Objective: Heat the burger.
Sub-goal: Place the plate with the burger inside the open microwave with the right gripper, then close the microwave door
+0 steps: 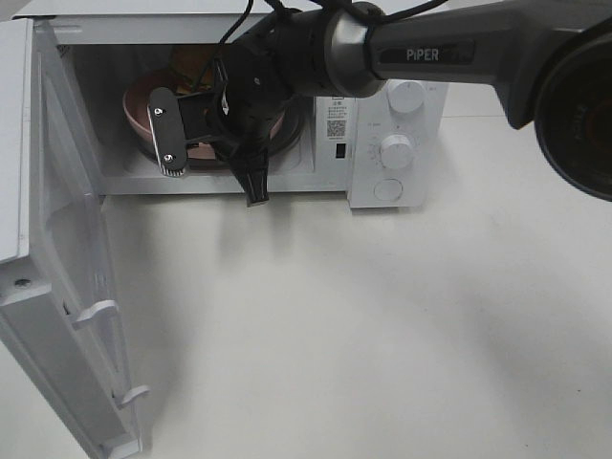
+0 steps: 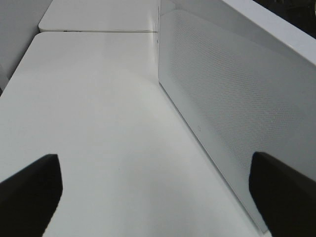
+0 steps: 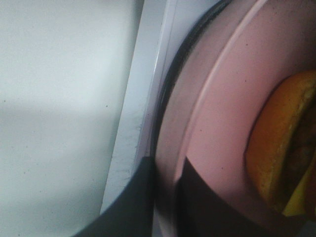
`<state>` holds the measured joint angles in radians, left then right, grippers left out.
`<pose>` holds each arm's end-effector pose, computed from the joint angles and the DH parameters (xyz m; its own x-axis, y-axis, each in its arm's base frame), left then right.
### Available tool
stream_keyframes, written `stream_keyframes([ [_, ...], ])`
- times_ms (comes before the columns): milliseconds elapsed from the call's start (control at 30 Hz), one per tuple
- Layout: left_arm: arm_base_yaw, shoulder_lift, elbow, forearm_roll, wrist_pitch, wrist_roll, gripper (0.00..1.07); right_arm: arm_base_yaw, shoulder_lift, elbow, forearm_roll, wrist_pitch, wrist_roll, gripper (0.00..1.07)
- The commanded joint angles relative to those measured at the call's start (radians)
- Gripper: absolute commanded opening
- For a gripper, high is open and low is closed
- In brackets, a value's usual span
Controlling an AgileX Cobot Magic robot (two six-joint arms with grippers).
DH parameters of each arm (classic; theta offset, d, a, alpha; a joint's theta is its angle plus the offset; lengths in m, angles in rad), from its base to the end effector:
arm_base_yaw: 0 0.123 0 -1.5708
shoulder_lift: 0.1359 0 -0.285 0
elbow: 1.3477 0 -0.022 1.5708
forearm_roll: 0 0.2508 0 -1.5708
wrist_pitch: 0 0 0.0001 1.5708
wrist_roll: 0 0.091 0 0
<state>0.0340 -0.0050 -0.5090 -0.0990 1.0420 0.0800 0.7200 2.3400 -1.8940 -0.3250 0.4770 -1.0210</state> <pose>-0.0059 -0.0080 0.2816 -0.4230 0.0154 -0.9060 0.0560 0.9984 -0.0091 0.4061 0.3384 0.1660 0.4174 -0.9058 -0.0727 -0.6761 -0.2561 -0.6909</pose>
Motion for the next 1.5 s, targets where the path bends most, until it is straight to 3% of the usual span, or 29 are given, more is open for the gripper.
stream_keyframes([
  [33, -0.007, -0.021, 0.005, 0.002, -0.004, 0.000, 0.98, 0.002, -0.012, -0.017, -0.030, -0.082, 0.000, 0.00],
  [233, -0.007, -0.021, 0.005, 0.002, -0.004, 0.000, 0.98, 0.002, -0.012, -0.017, -0.030, -0.080, 0.035, 0.03],
  [733, -0.007, -0.021, 0.005, 0.002, -0.004, 0.000, 0.98, 0.002, -0.012, -0.013, 0.041, 0.034, 0.053, 0.34],
  [1133, -0.007, -0.021, 0.005, 0.002, -0.004, 0.000, 0.98, 0.002, -0.018, -0.012, 0.041, 0.031, 0.057, 0.43],
  [1500, -0.007, -0.021, 0.005, 0.002, -0.004, 0.000, 0.98, 0.025, -0.073, 0.023, 0.041, 0.017, 0.138, 0.72],
])
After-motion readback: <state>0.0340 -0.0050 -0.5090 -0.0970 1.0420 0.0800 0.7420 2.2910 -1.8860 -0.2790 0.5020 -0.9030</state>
